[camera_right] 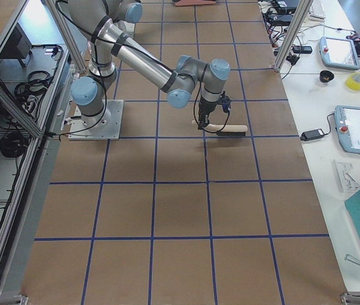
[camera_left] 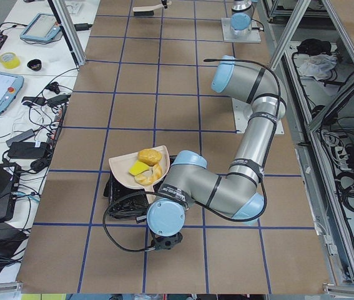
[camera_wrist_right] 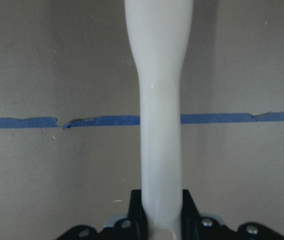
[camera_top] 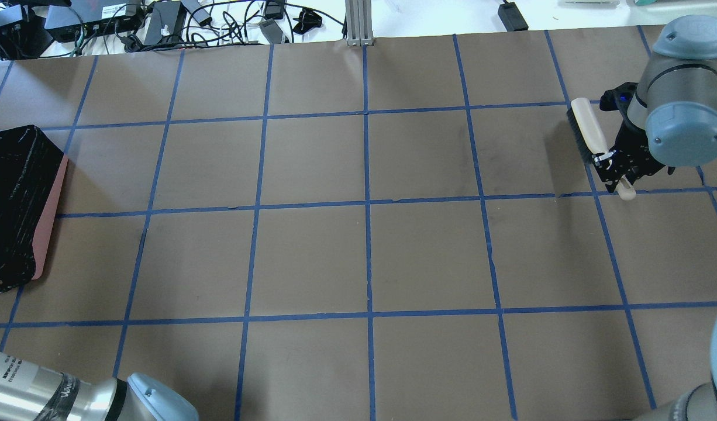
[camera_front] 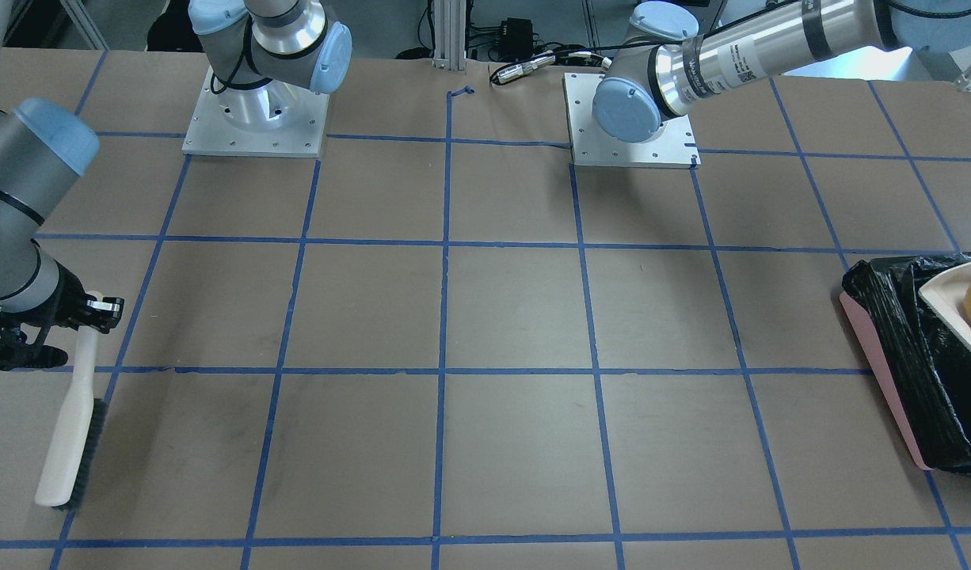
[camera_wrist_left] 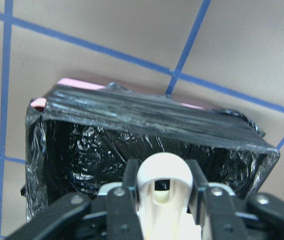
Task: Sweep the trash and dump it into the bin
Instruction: 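Tip the dustpan over the black bin with the left gripper to dump the items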
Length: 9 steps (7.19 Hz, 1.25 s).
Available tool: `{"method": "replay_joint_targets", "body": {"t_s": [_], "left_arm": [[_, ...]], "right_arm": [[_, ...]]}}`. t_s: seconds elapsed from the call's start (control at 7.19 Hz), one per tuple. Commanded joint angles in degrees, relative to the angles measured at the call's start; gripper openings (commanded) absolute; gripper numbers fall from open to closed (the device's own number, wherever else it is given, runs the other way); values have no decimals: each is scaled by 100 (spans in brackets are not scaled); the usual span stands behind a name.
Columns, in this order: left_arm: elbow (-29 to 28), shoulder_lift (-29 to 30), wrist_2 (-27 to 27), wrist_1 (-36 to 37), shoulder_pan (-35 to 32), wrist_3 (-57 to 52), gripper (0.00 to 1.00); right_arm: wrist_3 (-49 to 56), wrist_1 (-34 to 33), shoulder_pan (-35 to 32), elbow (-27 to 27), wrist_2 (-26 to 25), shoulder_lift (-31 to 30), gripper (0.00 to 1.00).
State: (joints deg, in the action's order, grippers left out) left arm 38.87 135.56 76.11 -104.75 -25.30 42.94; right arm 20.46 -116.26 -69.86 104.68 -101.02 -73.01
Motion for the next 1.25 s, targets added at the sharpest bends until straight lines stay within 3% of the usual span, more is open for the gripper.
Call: {"method": "replay_joint_targets", "body": {"t_s": [0.0,0.28,0.7,0.97,1.11], "left_arm": [[-204,93,79,51,235,-259,0],[-344,102,88,409,306,-313,0],[-205,51,641,1228,306,-752,0],[146,-108,1245,1912,105,-944,0],[321,-317,1614,1923,-175,-893,0]], "right_arm": [[62,33,-10,0,152,-12,0],[89,33,-10,79,589,-12,0],[344,-46,7,132,531,6,0],[301,-55,16,141,513,6,0],[318,-81,16,141,487,-3,0]]}}
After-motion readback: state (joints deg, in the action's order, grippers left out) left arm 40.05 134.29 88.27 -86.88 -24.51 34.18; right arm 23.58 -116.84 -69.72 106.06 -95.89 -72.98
